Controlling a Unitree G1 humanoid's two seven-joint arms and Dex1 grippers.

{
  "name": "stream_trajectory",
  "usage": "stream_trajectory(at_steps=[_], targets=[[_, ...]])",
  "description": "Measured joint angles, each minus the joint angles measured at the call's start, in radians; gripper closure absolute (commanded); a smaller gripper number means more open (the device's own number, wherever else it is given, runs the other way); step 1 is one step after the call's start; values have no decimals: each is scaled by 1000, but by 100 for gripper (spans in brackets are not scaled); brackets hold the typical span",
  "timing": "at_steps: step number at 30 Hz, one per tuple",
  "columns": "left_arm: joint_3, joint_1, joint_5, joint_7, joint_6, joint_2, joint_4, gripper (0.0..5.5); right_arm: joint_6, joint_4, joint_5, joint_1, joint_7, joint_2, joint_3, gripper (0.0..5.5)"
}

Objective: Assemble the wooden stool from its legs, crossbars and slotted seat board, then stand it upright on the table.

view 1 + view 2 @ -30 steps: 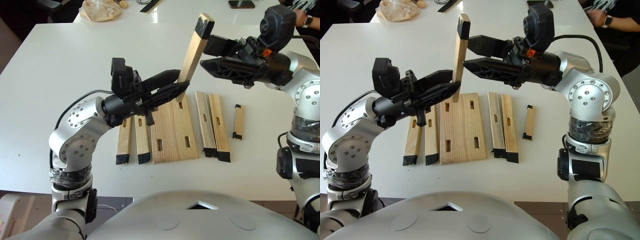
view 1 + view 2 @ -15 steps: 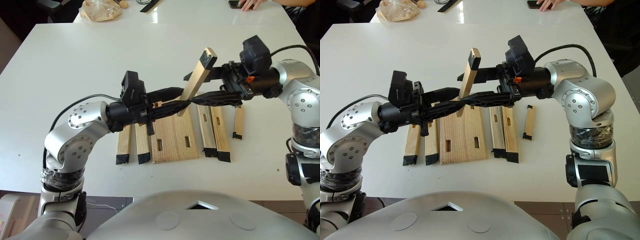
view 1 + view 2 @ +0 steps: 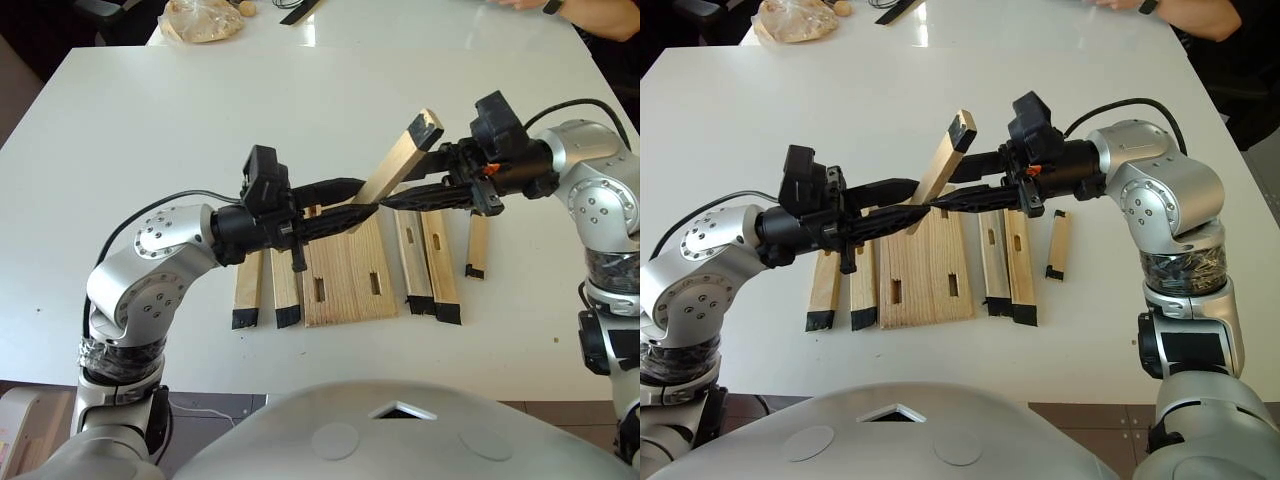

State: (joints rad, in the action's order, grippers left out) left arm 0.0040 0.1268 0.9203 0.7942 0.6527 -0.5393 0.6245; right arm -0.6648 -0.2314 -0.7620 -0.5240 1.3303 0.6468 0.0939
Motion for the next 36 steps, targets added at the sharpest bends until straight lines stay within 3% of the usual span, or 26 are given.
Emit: stream_trajectory(at_steps=[12, 13, 17, 26, 33, 36], targets=[[-10, 0, -23, -1, -4, -3, -2, 418, 51, 12, 31, 7, 12, 7, 15, 417], [-12, 0, -26, -4, -4, -3, -2, 381, 52, 13, 32, 10, 10, 7, 15, 417], [-8, -1, -23, -27, 13, -6, -20, 323, 53, 34, 51, 12, -17, 12, 10, 419], [-84, -68, -252, -15, -81, -46, -150, 191, 120, 142, 123, -16, -46, 7, -14, 419], [-82, -105, -295, -12, -122, -40, -159, 74, 324, 325, 313, 11, 89, 169, -11, 419], [-81, -114, -297, -14, -123, -38, -159, 71, 429, 409, 390, 39, 158, 225, 1, 419]])
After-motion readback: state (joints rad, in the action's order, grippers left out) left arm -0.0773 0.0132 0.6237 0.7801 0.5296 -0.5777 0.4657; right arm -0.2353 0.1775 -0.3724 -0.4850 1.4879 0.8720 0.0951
